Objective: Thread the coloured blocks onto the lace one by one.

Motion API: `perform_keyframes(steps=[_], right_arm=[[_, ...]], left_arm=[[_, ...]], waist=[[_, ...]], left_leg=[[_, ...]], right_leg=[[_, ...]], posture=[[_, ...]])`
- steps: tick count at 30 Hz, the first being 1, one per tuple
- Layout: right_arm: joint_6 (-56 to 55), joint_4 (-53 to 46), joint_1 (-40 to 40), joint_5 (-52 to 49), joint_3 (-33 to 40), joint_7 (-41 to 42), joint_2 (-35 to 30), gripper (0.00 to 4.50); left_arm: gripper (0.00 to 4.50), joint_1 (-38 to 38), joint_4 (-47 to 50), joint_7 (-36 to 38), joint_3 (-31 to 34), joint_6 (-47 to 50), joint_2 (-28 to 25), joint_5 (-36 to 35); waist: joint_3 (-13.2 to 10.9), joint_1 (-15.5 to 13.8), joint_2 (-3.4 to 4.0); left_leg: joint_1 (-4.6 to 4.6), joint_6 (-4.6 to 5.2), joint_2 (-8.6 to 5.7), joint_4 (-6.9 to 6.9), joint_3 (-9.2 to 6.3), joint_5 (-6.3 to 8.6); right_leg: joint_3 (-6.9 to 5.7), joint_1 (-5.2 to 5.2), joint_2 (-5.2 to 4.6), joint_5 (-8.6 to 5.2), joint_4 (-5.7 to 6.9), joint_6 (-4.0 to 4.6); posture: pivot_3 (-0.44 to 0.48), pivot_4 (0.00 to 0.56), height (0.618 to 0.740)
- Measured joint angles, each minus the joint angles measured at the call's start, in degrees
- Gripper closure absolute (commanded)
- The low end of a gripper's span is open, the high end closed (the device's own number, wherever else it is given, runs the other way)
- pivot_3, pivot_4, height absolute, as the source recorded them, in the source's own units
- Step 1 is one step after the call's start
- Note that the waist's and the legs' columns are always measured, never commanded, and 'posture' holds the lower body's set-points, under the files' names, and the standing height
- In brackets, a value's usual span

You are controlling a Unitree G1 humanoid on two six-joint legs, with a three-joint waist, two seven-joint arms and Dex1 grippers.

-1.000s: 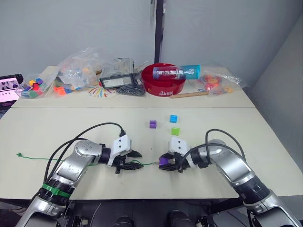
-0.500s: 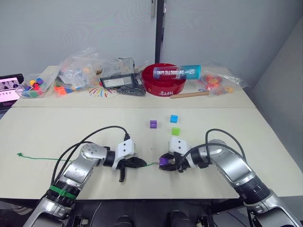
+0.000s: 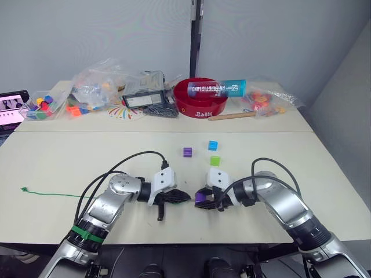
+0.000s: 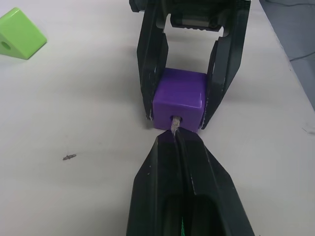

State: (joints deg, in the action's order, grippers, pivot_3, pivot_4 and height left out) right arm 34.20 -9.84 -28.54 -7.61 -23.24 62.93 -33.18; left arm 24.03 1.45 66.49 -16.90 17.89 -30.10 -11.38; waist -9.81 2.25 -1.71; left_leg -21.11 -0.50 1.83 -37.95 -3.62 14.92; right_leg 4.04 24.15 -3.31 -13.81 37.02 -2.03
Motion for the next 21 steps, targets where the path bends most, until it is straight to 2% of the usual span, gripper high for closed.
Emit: perform_keyframes(steps=[3,9,13,16,21], right_arm=[[0.0,0.0,0.0,0.0,0.0,0.0,0.0,3.3],[0.0,-0.2,0.0,0.0,-0.2,-0.3,-0.2,3.3],[0.0,-0.4,0.1,0.0,-0.3,-0.5,-0.1,3.3],[0.0,-0.4,0.1,0.0,-0.3,-0.5,-0.2,3.3],[0.2,-0.3,0.1,0.0,-0.2,-0.6,-0.3,3.3]], left_arm=[[4.45,0.0,0.0,-0.1,-0.2,0.0,0.1,0.0],[2.66,-0.1,3.4,1.5,4.9,3.0,-5.4,-3.9],[1.37,-2.5,4.4,1.7,4.6,2.9,-7.6,-3.5],[1.37,-4.9,3.1,1.8,4.0,0.8,-8.5,-1.9],[1.37,-4.2,-0.1,0.2,2.4,-4.2,-7.3,2.3]], waist=[[0.0,0.0,0.0],[0.0,0.0,0.0],[0.0,0.1,0.0],[0.0,0.0,0.0],[0.0,-0.2,0.01]], left_leg=[[0.0,0.0,0.0,0.0,0.0,0.0],[0.01,0.0,0.01,0.0,-0.01,0.0],[0.01,0.0,0.02,0.0,0.0,0.0],[0.0,0.0,0.01,0.0,0.0,0.0],[0.03,0.0,0.01,0.0,0.0,0.0]], right_leg=[[0.0,0.0,0.0,0.0,0.0,0.0],[0.0,0.0,-0.01,0.0,0.0,0.0],[-0.01,0.02,0.0,0.0,0.0,0.0],[-0.01,0.01,0.0,0.0,0.0,0.0],[0.0,-0.03,0.0,0.0,-0.01,0.0]], posture=[[0.0,0.15,0.731],[0.0,0.15,0.731],[0.0,0.15,0.731],[0.0,0.15,0.731],[0.0,0.15,0.731]])
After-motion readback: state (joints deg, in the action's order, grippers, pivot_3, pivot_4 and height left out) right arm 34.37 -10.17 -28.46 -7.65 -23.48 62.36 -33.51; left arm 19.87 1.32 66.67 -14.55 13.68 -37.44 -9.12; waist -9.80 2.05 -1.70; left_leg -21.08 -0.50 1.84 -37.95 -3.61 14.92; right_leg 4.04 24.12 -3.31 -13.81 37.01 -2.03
